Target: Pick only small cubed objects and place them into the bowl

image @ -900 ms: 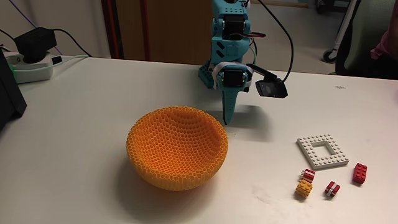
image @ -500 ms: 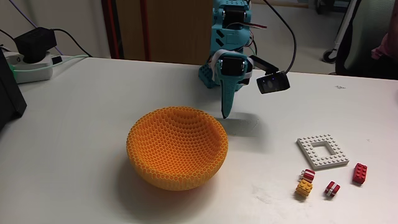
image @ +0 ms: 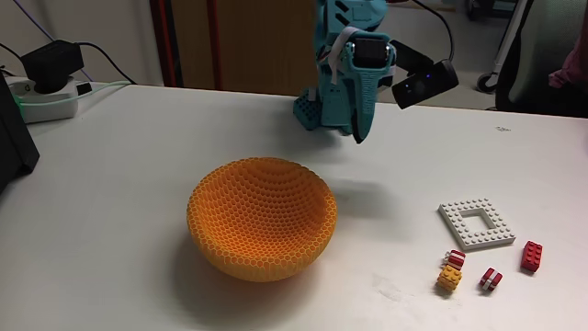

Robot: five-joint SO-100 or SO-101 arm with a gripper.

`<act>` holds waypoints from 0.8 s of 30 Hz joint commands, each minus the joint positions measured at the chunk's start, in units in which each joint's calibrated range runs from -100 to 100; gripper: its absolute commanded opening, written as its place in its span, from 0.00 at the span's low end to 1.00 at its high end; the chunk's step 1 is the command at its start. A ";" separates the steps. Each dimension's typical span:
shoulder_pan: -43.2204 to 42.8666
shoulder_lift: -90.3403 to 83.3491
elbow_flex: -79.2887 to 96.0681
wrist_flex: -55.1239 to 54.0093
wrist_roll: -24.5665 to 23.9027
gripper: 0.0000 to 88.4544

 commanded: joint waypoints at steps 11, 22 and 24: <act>-10.07 25.93 -24.76 6.99 1.37 0.00; -17.71 53.58 -42.58 8.03 2.54 0.00; -19.11 57.93 -46.04 8.55 2.83 0.00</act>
